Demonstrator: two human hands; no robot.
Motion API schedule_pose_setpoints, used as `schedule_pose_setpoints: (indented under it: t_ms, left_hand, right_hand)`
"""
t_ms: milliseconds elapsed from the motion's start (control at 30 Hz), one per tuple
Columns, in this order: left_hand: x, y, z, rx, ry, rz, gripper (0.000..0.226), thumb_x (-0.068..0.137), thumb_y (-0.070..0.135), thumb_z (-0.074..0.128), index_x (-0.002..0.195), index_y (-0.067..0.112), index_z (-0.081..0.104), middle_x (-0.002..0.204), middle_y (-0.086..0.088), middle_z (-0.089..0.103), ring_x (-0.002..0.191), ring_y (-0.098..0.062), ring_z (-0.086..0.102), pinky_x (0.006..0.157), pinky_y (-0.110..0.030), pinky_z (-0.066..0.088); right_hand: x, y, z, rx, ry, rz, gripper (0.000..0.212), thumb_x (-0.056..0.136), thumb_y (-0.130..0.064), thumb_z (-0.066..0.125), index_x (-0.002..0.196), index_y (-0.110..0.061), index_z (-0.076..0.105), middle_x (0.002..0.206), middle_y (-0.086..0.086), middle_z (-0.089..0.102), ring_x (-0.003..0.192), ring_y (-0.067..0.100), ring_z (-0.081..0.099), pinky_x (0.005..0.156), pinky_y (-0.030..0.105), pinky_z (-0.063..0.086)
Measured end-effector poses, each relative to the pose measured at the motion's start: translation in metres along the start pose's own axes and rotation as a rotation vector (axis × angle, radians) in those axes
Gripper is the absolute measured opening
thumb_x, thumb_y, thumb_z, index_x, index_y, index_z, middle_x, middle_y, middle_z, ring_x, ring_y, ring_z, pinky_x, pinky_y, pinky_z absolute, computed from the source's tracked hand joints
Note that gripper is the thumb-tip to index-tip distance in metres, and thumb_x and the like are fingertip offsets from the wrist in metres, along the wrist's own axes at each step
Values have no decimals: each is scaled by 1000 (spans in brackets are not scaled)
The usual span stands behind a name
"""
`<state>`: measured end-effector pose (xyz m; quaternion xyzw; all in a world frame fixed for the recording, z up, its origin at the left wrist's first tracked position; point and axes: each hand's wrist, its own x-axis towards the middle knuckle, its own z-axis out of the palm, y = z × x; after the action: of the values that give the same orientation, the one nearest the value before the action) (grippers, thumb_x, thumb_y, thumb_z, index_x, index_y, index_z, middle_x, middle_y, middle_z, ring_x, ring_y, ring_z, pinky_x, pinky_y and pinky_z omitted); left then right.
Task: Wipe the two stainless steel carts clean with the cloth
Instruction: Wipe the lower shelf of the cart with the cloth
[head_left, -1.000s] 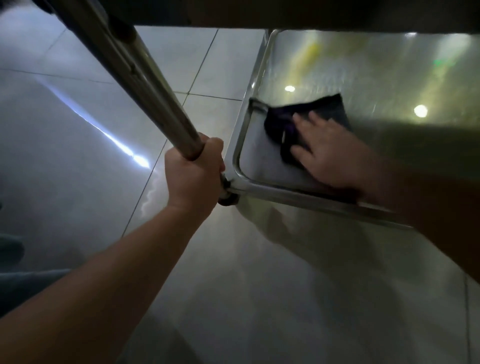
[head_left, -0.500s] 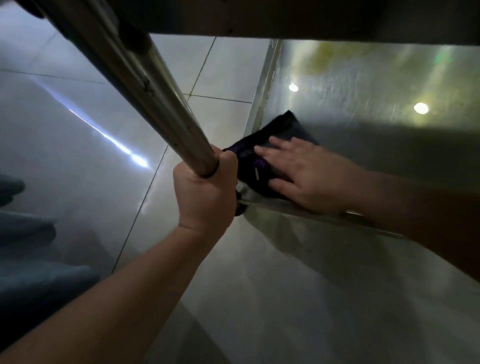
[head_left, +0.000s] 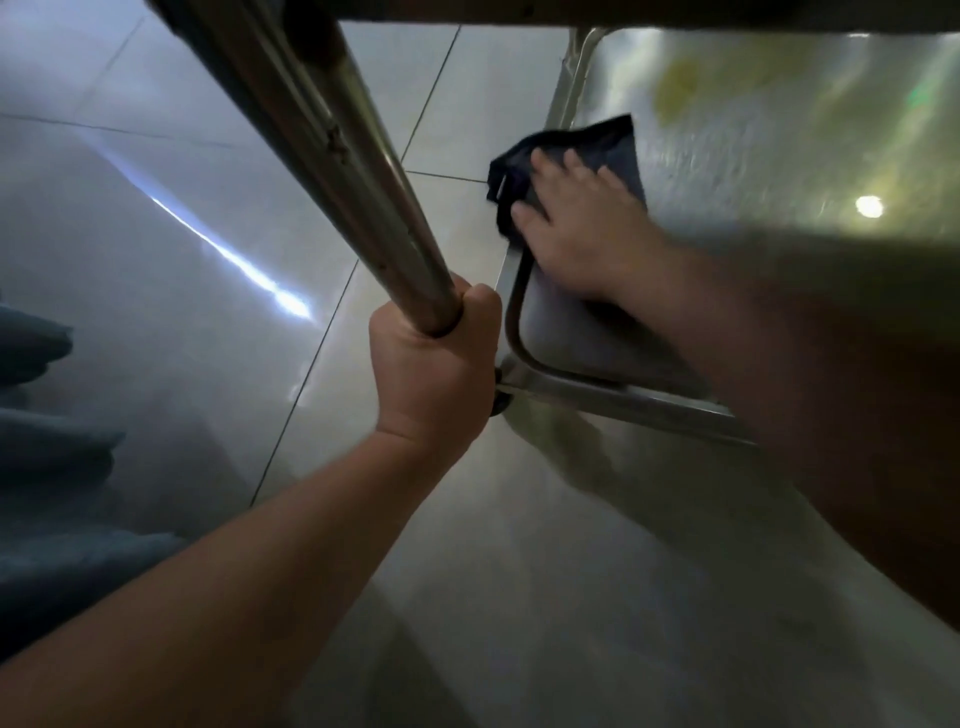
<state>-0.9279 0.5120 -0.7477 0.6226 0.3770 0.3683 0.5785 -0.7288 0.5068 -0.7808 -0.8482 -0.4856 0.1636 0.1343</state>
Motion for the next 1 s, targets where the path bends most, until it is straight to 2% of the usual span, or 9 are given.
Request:
schedule_pose_setpoints:
  t_ms: [200,300,400,533,633,733,800,900,1000]
  left_hand:
    - [1,2,0,-7,-13,-38,31,82,10,62,54,24,57,52,1,52,49,-18,50,51,-31,46]
    - [0,5,1,26,-15,-44,34,83,10,60,52,25,58,51,1,54,48,-20,51,52,-31,47]
    - [0,8,1,65,40,-58,31,82,10,61,55,23,54,55,-5,53,54,-22,51,54,-32,46]
    - [-5,15,7,107,116,-112,29,87,3,60,60,14,54,55,-2,54,52,-17,51,49,-27,46]
    - [-8,19,11,117,176,-163,19,89,4,59,72,-4,57,58,-3,57,52,-15,53,45,-23,44]
    - [-11,20,11,185,201,-169,24,89,12,62,92,-12,64,68,-1,63,52,-4,54,47,-17,48]
    - [-15,19,10,247,229,-168,28,90,21,64,102,-4,69,72,3,65,51,4,54,48,-12,49]
    - [-18,19,7,343,220,-165,34,92,36,66,107,7,69,63,14,58,51,5,56,47,-12,49]
    - [-17,17,1,528,211,-176,41,87,57,69,106,21,65,79,9,67,60,9,63,41,-12,45]
  right_hand:
    - [-87,-35,34,58,-54,-197,58,106,-51,18,160,-33,31,171,-13,14,158,11,2,125,38,0]
    - [-97,-36,33,45,-79,-190,56,109,-47,21,163,-31,21,172,-10,10,158,13,2,128,40,2]
    - [-114,-26,28,5,-88,-200,63,108,-45,28,165,-24,10,172,-7,10,158,15,4,128,39,4]
    - [-151,2,18,-27,-87,-217,63,107,-48,34,164,-23,21,170,-8,19,158,13,9,128,36,5]
    - [-170,23,10,-64,-77,-234,62,106,-51,35,162,-26,26,169,-9,22,157,13,13,128,36,8]
    - [-183,46,5,-64,-75,-219,60,105,-53,38,160,-31,30,168,-13,24,157,13,15,127,37,12]
    - [-196,62,1,-52,-61,-199,61,103,-52,43,159,-31,33,168,-13,26,157,13,17,127,38,14]
    - [-216,88,-3,-33,-36,-198,61,103,-50,47,158,-27,35,167,-9,29,156,17,20,127,39,15]
    - [-233,113,-10,-70,-48,-203,61,103,-53,43,158,-29,35,167,-11,27,156,17,19,126,38,14]
